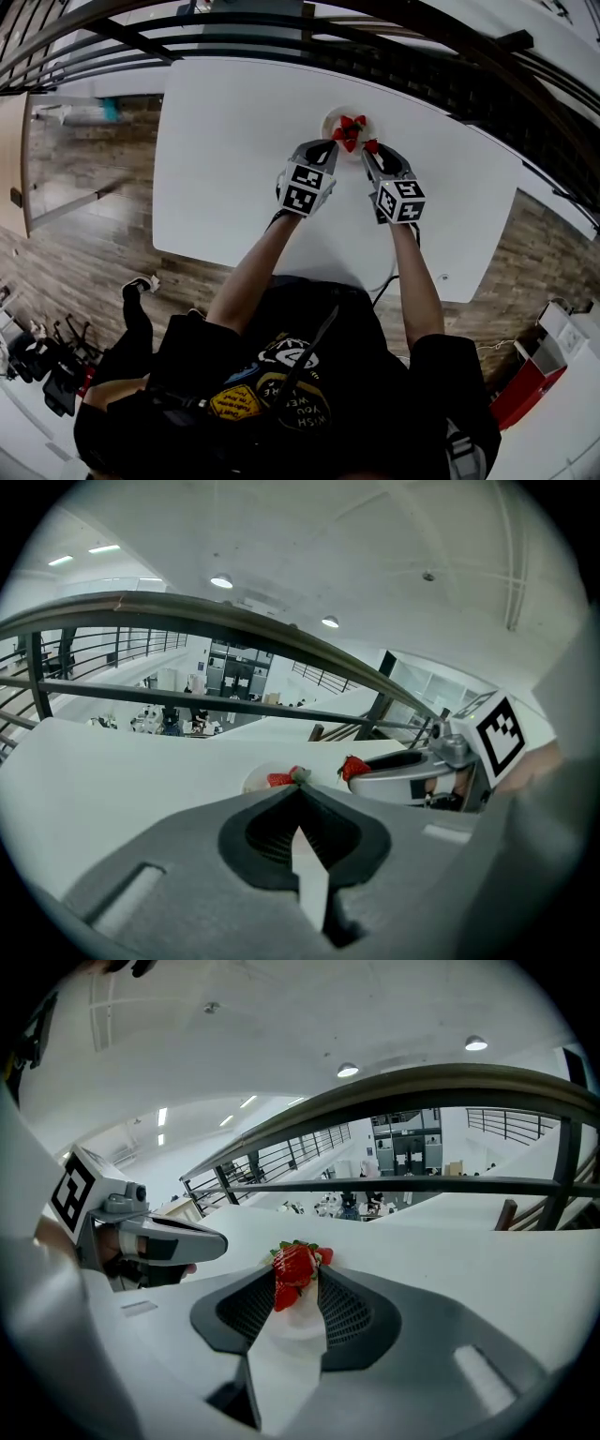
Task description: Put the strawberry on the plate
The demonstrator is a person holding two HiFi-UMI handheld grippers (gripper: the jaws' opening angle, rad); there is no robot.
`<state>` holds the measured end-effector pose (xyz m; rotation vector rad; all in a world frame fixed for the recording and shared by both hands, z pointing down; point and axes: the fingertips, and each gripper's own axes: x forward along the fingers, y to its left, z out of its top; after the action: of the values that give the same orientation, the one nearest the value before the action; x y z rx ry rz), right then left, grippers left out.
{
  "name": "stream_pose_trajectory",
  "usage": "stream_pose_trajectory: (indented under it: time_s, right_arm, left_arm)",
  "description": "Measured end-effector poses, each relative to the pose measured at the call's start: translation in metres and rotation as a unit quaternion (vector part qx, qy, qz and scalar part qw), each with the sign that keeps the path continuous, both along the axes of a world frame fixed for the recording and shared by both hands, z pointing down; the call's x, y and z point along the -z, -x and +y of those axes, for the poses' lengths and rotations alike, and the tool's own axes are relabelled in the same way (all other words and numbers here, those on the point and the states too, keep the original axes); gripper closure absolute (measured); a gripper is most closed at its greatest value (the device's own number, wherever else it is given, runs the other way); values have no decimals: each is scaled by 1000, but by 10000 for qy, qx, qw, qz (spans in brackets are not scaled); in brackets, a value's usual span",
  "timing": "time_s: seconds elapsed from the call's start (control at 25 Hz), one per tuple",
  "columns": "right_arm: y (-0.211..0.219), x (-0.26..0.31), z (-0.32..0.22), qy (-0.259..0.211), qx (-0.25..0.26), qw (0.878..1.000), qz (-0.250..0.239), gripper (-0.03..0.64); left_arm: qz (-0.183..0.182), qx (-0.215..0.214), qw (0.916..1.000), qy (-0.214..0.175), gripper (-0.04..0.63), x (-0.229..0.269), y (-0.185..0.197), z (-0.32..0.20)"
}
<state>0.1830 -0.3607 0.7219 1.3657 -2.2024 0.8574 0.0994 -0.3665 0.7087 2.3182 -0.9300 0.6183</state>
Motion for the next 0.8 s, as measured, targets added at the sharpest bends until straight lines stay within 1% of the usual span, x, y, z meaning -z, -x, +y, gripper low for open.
stream_pose_trajectory:
  time_s: [0.2, 0.32, 0.48, 0.64, 0.8]
  right_arm:
    - [-5, -23, -3, 166, 132, 9994, 291, 471]
    - [-9, -38, 0, 378, 224, 9977, 507, 471]
    - [-10, -51, -6, 604, 250, 9954, 696, 471]
    - [-10, -61, -9, 858, 349, 9915, 911, 471]
    - [-6, -65, -13, 1000, 506, 9868, 1169, 471]
  left_arm:
    - [-3, -18, 10000, 79, 595, -11, -6, -1]
    - [-2, -17, 10000, 90, 595, -12, -8, 2]
    - [44, 1, 9998, 204, 595, -19, -6, -1]
    - [44, 28, 9999, 132, 595, -18, -3, -7]
    - [99, 57, 9998, 183, 595, -19, 1, -11]
